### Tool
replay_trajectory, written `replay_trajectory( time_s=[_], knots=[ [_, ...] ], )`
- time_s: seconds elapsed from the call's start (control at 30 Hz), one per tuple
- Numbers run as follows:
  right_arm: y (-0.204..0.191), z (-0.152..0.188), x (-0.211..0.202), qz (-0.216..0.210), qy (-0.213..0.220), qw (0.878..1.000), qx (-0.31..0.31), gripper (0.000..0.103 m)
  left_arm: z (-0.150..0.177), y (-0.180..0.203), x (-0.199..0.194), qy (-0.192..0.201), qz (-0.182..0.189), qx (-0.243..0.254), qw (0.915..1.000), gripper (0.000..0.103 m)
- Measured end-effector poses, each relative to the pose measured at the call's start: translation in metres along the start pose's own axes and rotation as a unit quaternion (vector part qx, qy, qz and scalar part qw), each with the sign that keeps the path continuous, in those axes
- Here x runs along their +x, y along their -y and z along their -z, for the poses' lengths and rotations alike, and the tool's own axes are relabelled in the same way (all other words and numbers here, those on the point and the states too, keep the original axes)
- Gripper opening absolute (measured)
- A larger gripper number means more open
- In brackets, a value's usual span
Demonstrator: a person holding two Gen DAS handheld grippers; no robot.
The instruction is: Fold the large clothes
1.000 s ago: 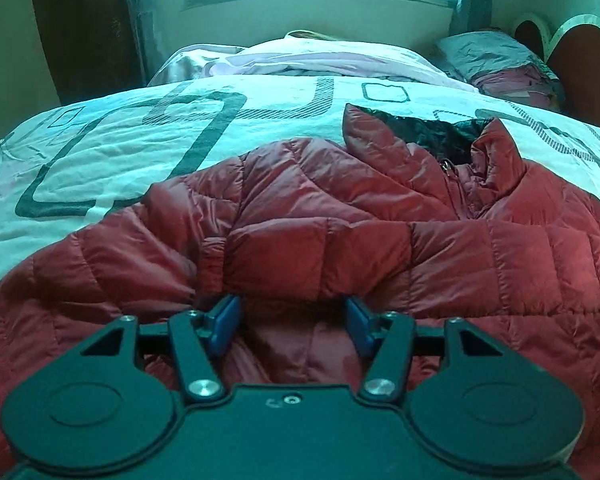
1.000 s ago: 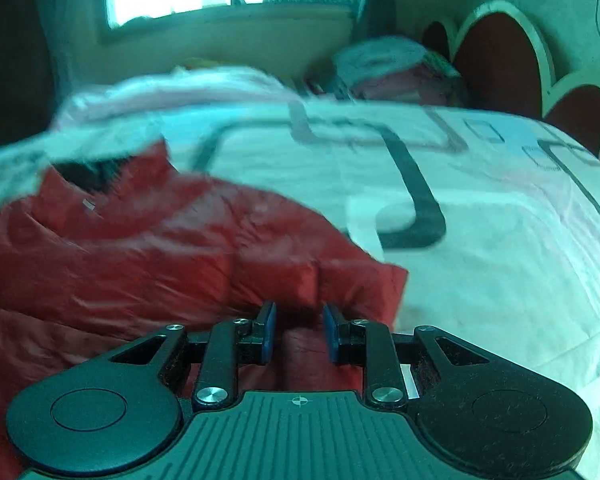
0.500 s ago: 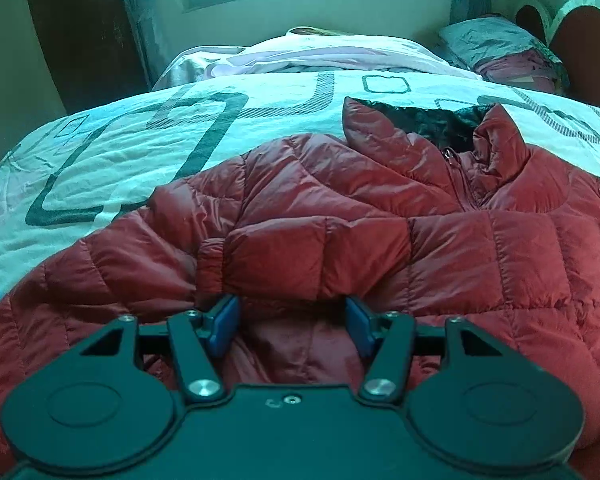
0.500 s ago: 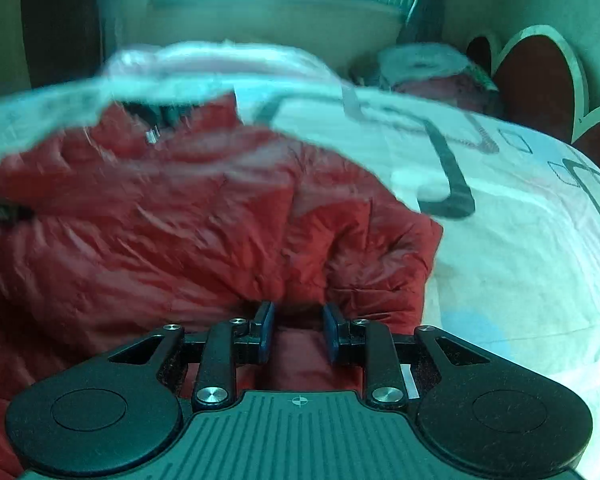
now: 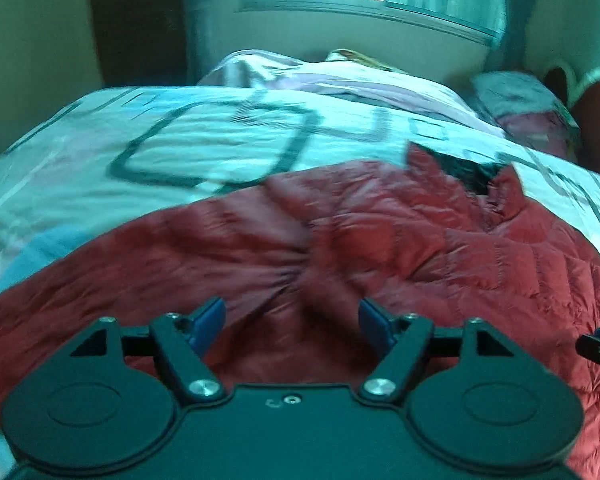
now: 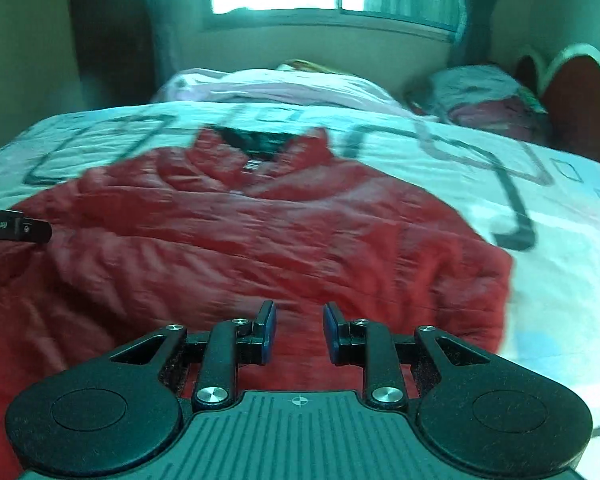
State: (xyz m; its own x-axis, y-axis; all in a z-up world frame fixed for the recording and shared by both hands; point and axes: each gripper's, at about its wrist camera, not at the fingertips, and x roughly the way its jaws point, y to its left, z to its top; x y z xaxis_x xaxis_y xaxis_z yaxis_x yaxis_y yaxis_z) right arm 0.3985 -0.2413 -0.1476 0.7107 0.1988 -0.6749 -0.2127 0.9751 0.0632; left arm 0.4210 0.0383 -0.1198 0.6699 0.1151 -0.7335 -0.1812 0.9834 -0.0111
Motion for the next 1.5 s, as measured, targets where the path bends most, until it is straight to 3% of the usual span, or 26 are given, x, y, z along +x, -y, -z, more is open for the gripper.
replay_trajectory(
  time_s=[0.27,0.37,0.5,0.6,0.77,0.83,0.93,1.0,1.03,1.07,1.1,1.13,1.17,1.2,1.23,1.37,1.5],
  knots=[
    [-0.062,-0.002,0.022,-0.033,-0.016,0.999,-0.037,0.026,0.027,-0.08,-0.02,-0.008,-0.045,-0.066,0.9967,0.073],
    [-0.066,-0.003,0.035,-0.003,-0.009,0.999,-0.037,0.026,0.039,-0.113,-0.027,-0.014,-0.066,-0.097,0.993,0.073],
    [-0.069,0.001,0.058,0.018,-0.04,0.998,-0.051,0.025,0.058,-0.169,-0.041,-0.025,-0.108,-0.151,0.9823,0.073],
    [-0.072,0.004,0.058,0.025,-0.04,0.997,-0.064,0.025,0.076,-0.215,-0.057,-0.033,-0.137,-0.209,0.9677,0.075],
    [-0.073,0.004,0.058,0.034,-0.04,0.997,-0.061,0.025,0.109,-0.288,-0.082,-0.035,-0.181,-0.322,0.9287,0.078],
    [-0.074,0.004,0.057,0.039,-0.038,0.997,-0.061,0.025,0.12,-0.309,-0.085,-0.033,-0.178,-0.369,0.9114,0.079],
    [-0.078,0.005,0.057,0.044,-0.035,0.997,-0.059,0.025,0.126,-0.328,-0.074,-0.035,-0.149,-0.409,0.8998,0.08],
    [-0.078,0.005,0.056,0.047,-0.036,0.997,-0.056,0.025,0.124,-0.328,-0.07,-0.015,-0.149,-0.405,0.9018,0.078],
    [-0.078,0.004,0.056,0.048,-0.036,0.997,-0.053,0.025,0.123,-0.329,-0.067,-0.003,-0.144,-0.402,0.9044,0.068],
    [-0.079,0.004,0.056,0.048,-0.036,0.997,-0.05,0.025,0.122,-0.33,-0.064,0.003,-0.147,-0.405,0.9023,0.066],
    [-0.078,0.004,0.056,0.049,-0.036,0.997,-0.048,0.025,0.12,-0.331,-0.062,0.012,-0.152,-0.412,0.8985,0.056],
    [-0.078,0.004,0.056,0.049,-0.037,0.997,-0.045,0.025,0.119,-0.33,-0.062,0.017,-0.155,-0.412,0.8977,0.031],
    [-0.078,0.003,0.056,0.05,-0.037,0.997,-0.043,0.025,0.119,-0.331,-0.061,0.02,-0.149,-0.413,0.898,0.016],
    [-0.079,0.002,0.056,0.051,-0.038,0.997,-0.044,0.025,0.117,-0.333,-0.059,0.022,-0.133,-0.42,0.8976,0.007],
    [-0.08,0.001,0.055,0.052,-0.038,0.997,-0.046,0.026,0.113,-0.331,-0.061,0.027,-0.136,-0.416,0.8985,0.006],
    [-0.079,-0.006,0.041,0.065,-0.017,0.997,-0.029,0.026,0.083,-0.306,-0.075,0.075,-0.117,-0.338,0.931,0.005],
    [-0.071,-0.001,0.044,0.079,-0.037,0.996,0.001,0.026,0.032,-0.266,-0.079,0.108,-0.038,-0.258,0.9593,0.005]
  ],
)
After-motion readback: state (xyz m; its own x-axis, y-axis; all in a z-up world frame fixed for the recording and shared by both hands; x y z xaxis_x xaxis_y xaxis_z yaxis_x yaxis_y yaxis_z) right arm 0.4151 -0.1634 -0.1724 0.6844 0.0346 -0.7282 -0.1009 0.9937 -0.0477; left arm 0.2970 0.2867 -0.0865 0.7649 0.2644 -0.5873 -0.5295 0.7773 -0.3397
